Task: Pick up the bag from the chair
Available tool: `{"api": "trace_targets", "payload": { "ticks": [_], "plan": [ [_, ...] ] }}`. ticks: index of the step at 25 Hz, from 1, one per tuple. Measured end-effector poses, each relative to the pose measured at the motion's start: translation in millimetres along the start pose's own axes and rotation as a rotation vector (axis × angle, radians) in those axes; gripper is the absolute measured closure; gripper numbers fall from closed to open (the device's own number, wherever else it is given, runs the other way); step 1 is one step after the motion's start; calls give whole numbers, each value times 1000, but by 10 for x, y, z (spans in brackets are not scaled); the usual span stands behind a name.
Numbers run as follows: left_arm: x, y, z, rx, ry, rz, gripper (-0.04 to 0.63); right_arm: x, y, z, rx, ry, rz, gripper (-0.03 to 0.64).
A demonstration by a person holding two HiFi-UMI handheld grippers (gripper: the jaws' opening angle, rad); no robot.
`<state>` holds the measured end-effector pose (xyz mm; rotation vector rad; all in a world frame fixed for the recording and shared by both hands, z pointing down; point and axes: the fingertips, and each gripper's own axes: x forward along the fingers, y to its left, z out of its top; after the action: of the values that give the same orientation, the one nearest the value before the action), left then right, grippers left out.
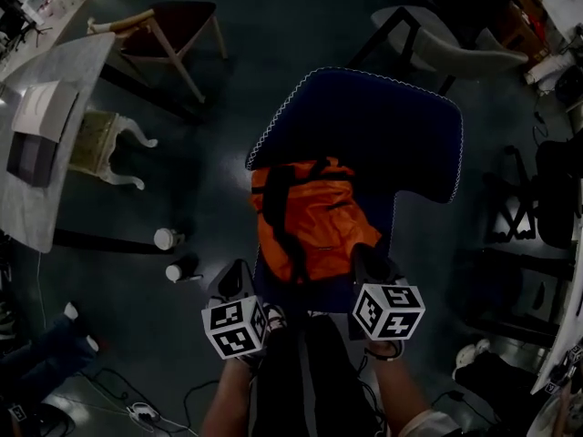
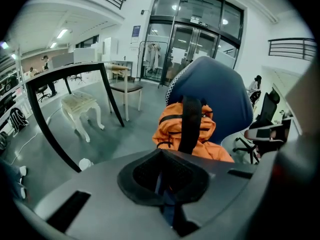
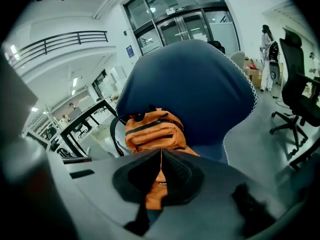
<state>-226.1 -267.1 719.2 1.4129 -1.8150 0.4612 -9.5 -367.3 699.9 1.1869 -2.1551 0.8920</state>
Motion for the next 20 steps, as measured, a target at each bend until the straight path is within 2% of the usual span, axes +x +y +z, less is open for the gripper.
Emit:
{"api": "trace_targets", "payload": {
  "ticks": [10, 20],
  "plan": [
    [257, 7, -61, 8, 20, -3, 583, 208, -176, -95, 21, 21, -22, 583],
    [559, -98, 168, 1, -26, -149, 581, 481, -140, 44, 26, 4, 14, 581]
  ]
}}
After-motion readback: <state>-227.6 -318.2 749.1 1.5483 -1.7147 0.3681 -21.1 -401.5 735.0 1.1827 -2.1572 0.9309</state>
